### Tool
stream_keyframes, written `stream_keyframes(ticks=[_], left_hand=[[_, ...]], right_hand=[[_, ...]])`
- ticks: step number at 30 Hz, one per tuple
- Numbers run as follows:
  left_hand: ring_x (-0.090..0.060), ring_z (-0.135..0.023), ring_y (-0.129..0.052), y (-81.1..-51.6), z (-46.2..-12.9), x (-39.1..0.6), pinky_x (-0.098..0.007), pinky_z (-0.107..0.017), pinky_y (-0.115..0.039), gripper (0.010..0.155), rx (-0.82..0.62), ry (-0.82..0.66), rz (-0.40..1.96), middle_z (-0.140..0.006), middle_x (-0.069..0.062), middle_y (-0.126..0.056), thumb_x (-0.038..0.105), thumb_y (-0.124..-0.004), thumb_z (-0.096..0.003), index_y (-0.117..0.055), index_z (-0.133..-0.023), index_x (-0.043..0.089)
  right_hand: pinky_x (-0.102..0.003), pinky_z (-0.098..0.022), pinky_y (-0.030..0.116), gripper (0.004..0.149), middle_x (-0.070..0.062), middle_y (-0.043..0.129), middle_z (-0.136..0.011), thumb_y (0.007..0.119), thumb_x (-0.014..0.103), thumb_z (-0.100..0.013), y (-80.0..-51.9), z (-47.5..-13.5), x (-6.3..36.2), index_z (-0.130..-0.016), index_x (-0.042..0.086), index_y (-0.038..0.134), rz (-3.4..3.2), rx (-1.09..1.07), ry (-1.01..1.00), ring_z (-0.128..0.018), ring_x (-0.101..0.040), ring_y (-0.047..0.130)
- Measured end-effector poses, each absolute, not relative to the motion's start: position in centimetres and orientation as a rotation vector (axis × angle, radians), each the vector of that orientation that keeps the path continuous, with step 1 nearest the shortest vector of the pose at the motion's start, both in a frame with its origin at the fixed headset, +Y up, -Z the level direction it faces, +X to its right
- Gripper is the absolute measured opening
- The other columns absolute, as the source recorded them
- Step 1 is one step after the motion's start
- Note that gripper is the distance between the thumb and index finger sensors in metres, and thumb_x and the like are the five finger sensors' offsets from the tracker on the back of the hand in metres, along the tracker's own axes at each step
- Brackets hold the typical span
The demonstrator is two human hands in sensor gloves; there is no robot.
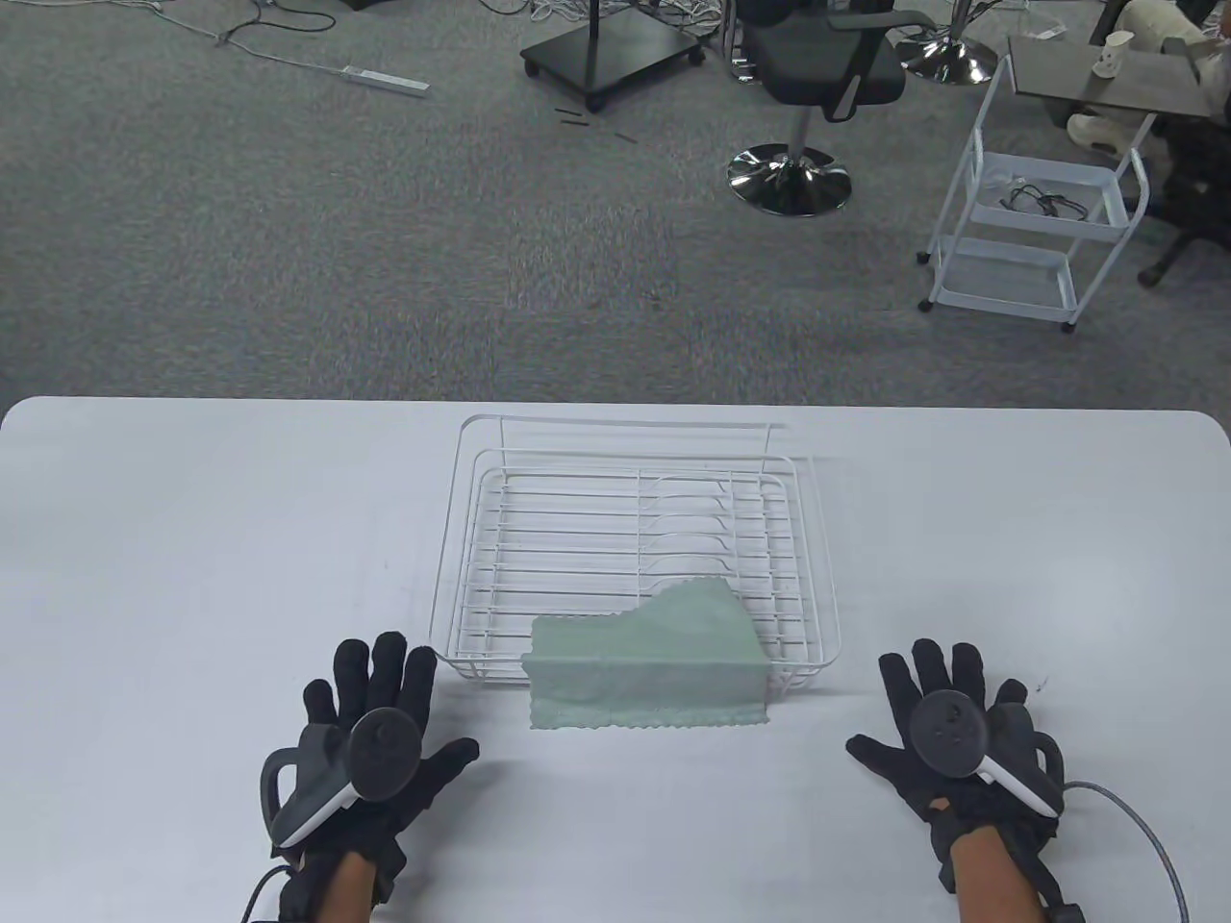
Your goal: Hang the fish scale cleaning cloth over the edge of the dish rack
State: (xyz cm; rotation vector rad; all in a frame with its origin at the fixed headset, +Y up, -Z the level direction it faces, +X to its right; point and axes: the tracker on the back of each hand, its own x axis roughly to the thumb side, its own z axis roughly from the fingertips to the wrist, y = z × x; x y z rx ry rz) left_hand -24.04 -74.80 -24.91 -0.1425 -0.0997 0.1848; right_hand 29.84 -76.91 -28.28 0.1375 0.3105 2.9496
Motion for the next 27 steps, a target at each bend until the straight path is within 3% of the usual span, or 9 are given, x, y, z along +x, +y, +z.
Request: stream_keyframes(ticks=[27], left_hand=[[-0.04, -0.108, 0.003, -76.1, -25.4, -24.9, -0.071, -0.075, -0.015, 0.096, -0.219, -0.094, 0.173, -0.123, -0.005, -0.009, 0.07, -0.07, -0.0509, -0.023, -0.122, 0.026]], right_hand=[[-0.075, -0.062, 0.007, 0.081, -0.015, 0.014, -0.12, 0.069, 0.063, -0.059, -77.0, -28.1, 30.1, -0.114, 0.025, 0.023, 2.882, 0.106, 0.278, -0.103, -0.046, -0.001]])
